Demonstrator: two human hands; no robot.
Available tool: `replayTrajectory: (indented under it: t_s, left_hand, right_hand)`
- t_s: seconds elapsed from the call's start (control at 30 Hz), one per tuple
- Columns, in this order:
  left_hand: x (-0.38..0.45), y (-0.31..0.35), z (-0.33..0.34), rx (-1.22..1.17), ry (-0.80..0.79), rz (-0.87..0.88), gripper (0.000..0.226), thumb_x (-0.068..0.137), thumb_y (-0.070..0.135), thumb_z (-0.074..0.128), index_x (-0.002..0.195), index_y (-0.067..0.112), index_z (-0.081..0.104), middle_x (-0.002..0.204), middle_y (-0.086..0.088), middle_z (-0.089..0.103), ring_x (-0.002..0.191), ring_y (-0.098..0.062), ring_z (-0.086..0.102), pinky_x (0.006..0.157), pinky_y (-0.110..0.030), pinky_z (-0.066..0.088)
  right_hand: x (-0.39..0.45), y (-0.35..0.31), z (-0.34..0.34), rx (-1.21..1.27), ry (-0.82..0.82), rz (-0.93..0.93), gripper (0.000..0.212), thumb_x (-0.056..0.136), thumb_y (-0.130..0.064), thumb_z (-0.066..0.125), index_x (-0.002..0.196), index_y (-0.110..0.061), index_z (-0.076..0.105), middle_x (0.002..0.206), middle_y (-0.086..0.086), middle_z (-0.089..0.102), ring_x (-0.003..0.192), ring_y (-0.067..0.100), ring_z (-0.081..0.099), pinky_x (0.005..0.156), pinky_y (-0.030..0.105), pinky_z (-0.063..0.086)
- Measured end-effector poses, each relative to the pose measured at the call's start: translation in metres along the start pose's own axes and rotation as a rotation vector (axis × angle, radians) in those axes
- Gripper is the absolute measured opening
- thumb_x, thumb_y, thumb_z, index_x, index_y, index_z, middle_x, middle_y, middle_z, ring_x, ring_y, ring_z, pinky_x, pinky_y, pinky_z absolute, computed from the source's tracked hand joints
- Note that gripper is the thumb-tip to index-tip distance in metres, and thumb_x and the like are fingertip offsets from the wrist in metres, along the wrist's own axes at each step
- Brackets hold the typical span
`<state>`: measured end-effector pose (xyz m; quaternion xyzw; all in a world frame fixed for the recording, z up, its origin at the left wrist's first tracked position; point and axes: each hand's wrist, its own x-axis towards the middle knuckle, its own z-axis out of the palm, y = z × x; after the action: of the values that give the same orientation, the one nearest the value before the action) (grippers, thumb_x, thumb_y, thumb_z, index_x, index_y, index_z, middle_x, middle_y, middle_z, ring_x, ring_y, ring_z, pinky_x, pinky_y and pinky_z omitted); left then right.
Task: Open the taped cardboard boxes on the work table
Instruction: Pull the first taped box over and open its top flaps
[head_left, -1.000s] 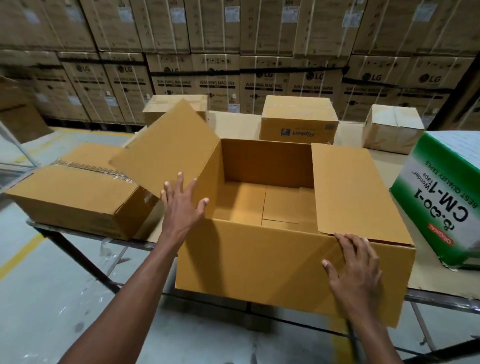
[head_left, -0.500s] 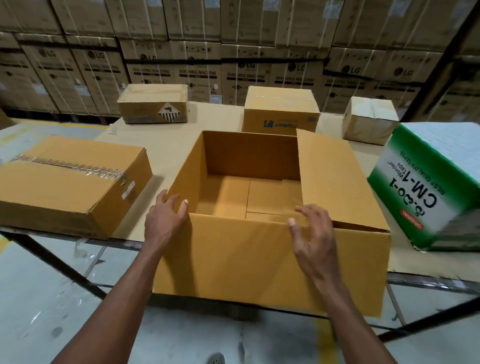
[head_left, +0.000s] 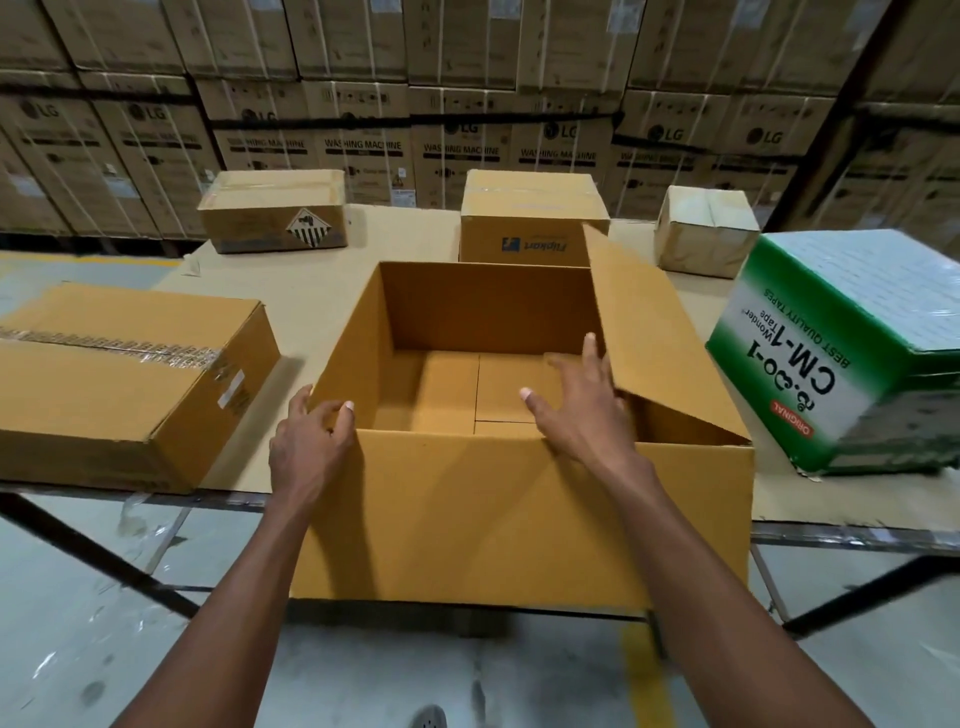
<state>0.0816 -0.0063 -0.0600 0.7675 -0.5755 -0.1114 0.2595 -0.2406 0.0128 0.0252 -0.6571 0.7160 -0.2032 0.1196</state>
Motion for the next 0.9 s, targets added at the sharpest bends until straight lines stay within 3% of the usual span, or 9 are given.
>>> replayTrajectory:
  t_s: [0.13,0.3,0.47,0.6,0.7,0.8,0.9]
  left_hand:
    - [-0.001,0.002,-0.001,-0.013,0.015,0.011,0.047,0.102,0.055,0.04,0.136,0.03,0.061,0.161,-0.007,0.032,0.138,-0.038,0.043,0.105,-0.062,0.041]
    - [-0.004,0.001,0.001,-0.056,0.049,0.017,0.046,0.102,0.054,0.042,0.14,0.031,0.057,0.159,-0.007,0.035,0.138,-0.036,0.043,0.105,-0.06,0.041]
    - [-0.001,0.001,0.003,-0.065,0.053,0.008,0.046,0.101,0.053,0.044,0.139,0.03,0.058,0.159,-0.007,0.035,0.138,-0.036,0.043,0.107,-0.06,0.04]
    - [-0.001,-0.001,0.004,-0.056,0.049,0.003,0.047,0.101,0.053,0.044,0.139,0.03,0.058,0.16,-0.006,0.034,0.139,-0.035,0.042,0.106,-0.059,0.039]
    - [-0.001,0.0,0.005,-0.063,0.051,0.004,0.046,0.102,0.053,0.044,0.138,0.029,0.059,0.16,-0.006,0.034,0.139,-0.035,0.042,0.106,-0.061,0.038]
    - [-0.001,0.003,0.005,-0.057,0.053,-0.003,0.044,0.103,0.05,0.044,0.137,0.027,0.06,0.161,-0.007,0.033,0.14,-0.036,0.041,0.108,-0.06,0.036]
    - [-0.003,0.004,0.004,-0.07,0.048,-0.006,0.043,0.103,0.049,0.043,0.137,0.027,0.06,0.161,-0.008,0.032,0.14,-0.037,0.039,0.108,-0.06,0.036]
  right_hand:
    - [0.01,0.021,-0.031,0.052,0.206,0.056,0.068,0.092,-0.054,0.062,0.153,-0.039,0.033,0.169,-0.003,-0.014,0.155,0.035,0.0,0.119,0.062,0.009]
    - [0.015,0.077,-0.047,-0.053,0.237,0.247,0.077,0.09,-0.065,0.056,0.156,-0.041,0.025,0.168,0.003,-0.016,0.152,0.04,-0.016,0.116,0.069,-0.008]
    - [0.006,0.123,-0.044,-0.108,0.246,0.397,0.085,0.084,-0.076,0.053,0.156,-0.037,0.029,0.169,0.005,-0.012,0.15,0.043,-0.021,0.114,0.064,-0.014]
    - [-0.002,0.147,-0.035,-0.083,0.164,0.5,0.091,0.084,-0.077,0.053,0.158,-0.032,0.024,0.168,0.012,0.0,0.151,0.047,-0.009,0.117,0.065,-0.007]
    - [-0.006,0.155,-0.026,-0.128,0.133,0.505,0.09,0.086,-0.076,0.052,0.158,-0.028,0.025,0.162,0.016,0.023,0.147,0.045,0.023,0.118,0.063,0.009]
    - [-0.008,0.157,-0.022,-0.058,0.161,0.493,0.083,0.089,-0.073,0.048,0.155,-0.024,0.033,0.155,0.017,0.035,0.135,0.044,0.041,0.113,0.058,0.031]
    - [-0.008,0.158,-0.021,-0.064,0.184,0.491,0.073,0.092,-0.07,0.047,0.146,-0.02,0.048,0.15,0.016,0.039,0.13,0.043,0.044,0.111,0.054,0.036]
